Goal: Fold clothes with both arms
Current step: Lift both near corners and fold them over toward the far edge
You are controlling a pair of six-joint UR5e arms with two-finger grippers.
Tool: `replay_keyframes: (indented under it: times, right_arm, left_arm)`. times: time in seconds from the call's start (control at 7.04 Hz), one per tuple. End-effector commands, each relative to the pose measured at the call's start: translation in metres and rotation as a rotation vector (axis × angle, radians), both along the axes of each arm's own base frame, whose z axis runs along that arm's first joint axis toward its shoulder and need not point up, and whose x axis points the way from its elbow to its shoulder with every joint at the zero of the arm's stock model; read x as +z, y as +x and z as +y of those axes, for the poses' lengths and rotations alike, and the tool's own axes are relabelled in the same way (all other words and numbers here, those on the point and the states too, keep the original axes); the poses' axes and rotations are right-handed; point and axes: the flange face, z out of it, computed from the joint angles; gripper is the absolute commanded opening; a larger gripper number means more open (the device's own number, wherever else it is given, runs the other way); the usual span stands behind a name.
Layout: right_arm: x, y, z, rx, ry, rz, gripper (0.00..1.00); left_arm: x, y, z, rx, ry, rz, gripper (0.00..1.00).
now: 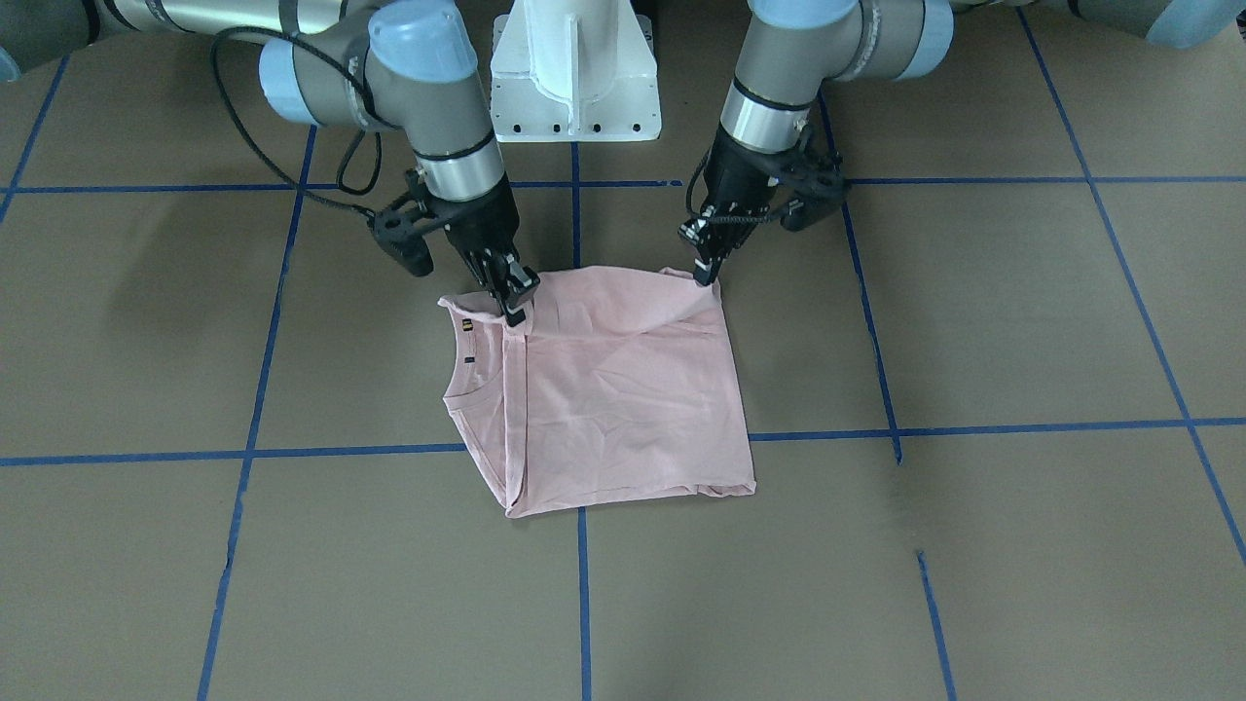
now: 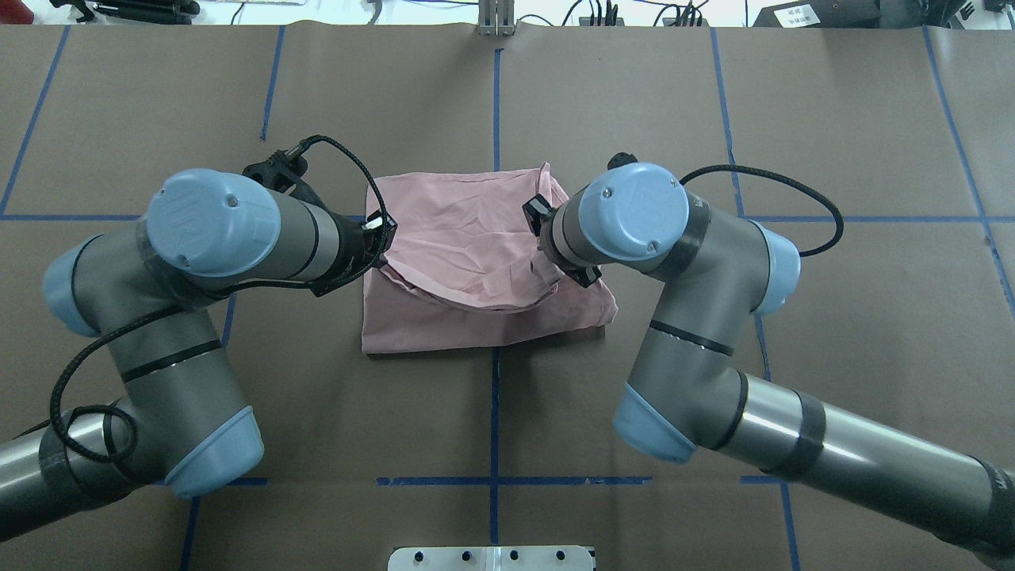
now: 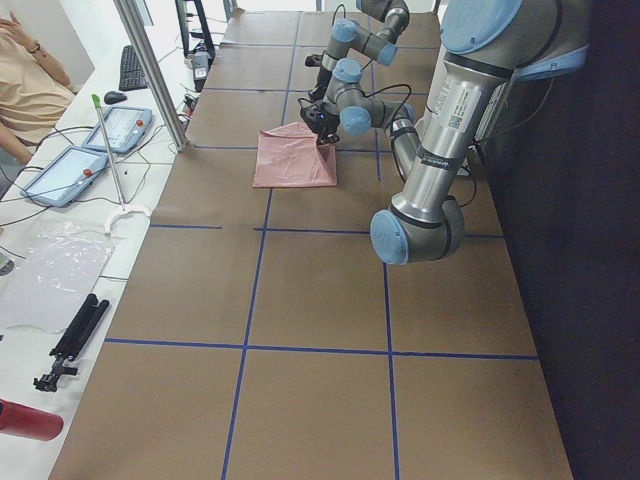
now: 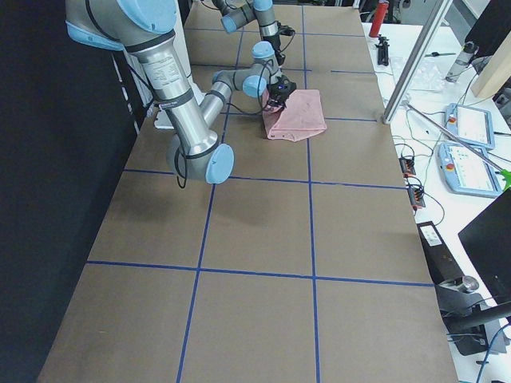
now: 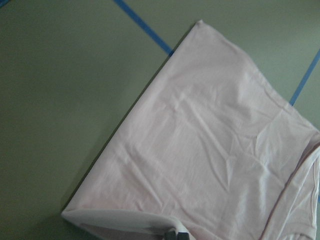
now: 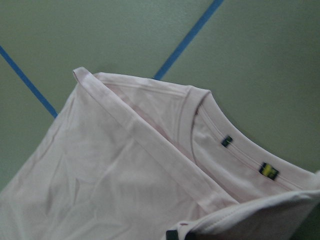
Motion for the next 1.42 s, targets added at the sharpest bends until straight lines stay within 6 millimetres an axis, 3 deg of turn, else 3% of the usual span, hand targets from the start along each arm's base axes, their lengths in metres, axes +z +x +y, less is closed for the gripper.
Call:
replay_keyframes:
  times: [0.0,0.14,0.28,0.43,0.57,0.71,0.85,0.99,1.14,1.28]
  right_arm:
    - [0.007,-0.024,-0.084,0.034,-0.027,-0.017,0.00]
    - [0.009,-0.036,-0.109,0.048,-0.033,-0.012,0.00]
    - [0.015,-0.035,-0.123,0.054,-0.035,-0.007,0.00]
    - [0.018,-0.027,-0.134,0.064,-0.032,-0.001,0.00]
    - [0.024,-0.023,-0.142,0.061,-0.024,0.015,0.00]
    - [0.030,-0.028,-0.148,0.062,-0.014,0.007,0.00]
    - [0.044,-0.033,-0.163,0.072,-0.019,0.018,0.16]
    - [0.062,-0.038,-0.183,0.061,0.016,0.041,0.99]
    - [0.049,-0.022,-0.200,0.063,0.063,0.038,1.00]
    - [0.030,-0.001,-0.210,0.058,0.121,0.036,1.00]
  left_arm:
    - [0.016,0.014,-0.065,-0.038,0.041,-0.033,0.00]
    - [0.026,0.015,-0.083,-0.068,0.057,-0.032,0.00]
    - [0.043,0.023,-0.095,-0.098,0.070,-0.043,0.00]
    - [0.045,0.031,-0.108,-0.097,0.098,-0.060,0.00]
    - [0.051,0.021,-0.123,-0.093,0.126,-0.093,0.00]
    - [0.060,0.023,-0.127,-0.091,0.134,-0.121,0.00]
    - [0.082,0.026,-0.139,-0.099,0.169,-0.172,0.00]
    - [0.117,0.031,-0.167,-0.096,0.251,-0.180,0.22]
    - [0.124,0.029,-0.173,-0.087,0.290,-0.183,0.99]
    - [0.120,0.029,-0.173,-0.087,0.294,-0.176,1.00]
